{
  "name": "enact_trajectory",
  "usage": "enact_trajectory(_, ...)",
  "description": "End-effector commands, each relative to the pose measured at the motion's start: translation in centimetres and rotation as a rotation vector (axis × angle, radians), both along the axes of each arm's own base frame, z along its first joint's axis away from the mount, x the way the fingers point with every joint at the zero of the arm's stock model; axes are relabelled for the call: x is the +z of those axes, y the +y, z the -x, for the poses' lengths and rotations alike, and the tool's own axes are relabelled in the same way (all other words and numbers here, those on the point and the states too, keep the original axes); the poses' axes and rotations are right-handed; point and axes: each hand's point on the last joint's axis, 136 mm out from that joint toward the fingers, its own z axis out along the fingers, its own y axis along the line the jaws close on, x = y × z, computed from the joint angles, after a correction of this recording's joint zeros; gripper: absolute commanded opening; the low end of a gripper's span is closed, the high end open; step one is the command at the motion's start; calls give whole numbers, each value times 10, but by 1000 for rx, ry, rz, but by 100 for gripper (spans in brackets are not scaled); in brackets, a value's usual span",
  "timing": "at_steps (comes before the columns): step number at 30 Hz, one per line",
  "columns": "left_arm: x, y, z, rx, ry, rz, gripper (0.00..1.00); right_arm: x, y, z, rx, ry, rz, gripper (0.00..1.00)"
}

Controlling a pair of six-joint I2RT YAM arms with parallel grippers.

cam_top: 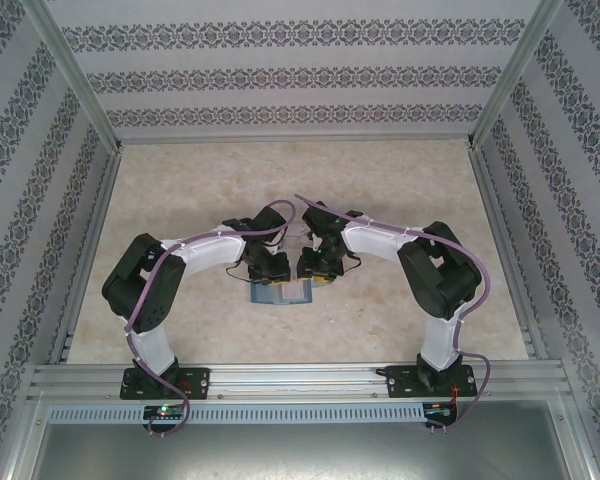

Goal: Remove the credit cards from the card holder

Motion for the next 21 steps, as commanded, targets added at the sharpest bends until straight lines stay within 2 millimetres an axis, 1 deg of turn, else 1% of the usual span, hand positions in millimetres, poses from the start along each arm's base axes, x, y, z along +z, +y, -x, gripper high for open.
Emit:
enact_trajectory(1,-9,13,4,0,30,-61,18,-10,-6,4,22,14,64,40)
enact_trajectory(7,-10,14,5,-3,35,-71,19,-15,-16,5,36,12,134,40)
enact_trajectory(17,-22,19,8,-14,63,-110,20,-16,-17,6,43,15,143,38)
enact_trajectory(21,-23,23,9,-14,61,-129,19,-17,-17,6,44,20,144,38)
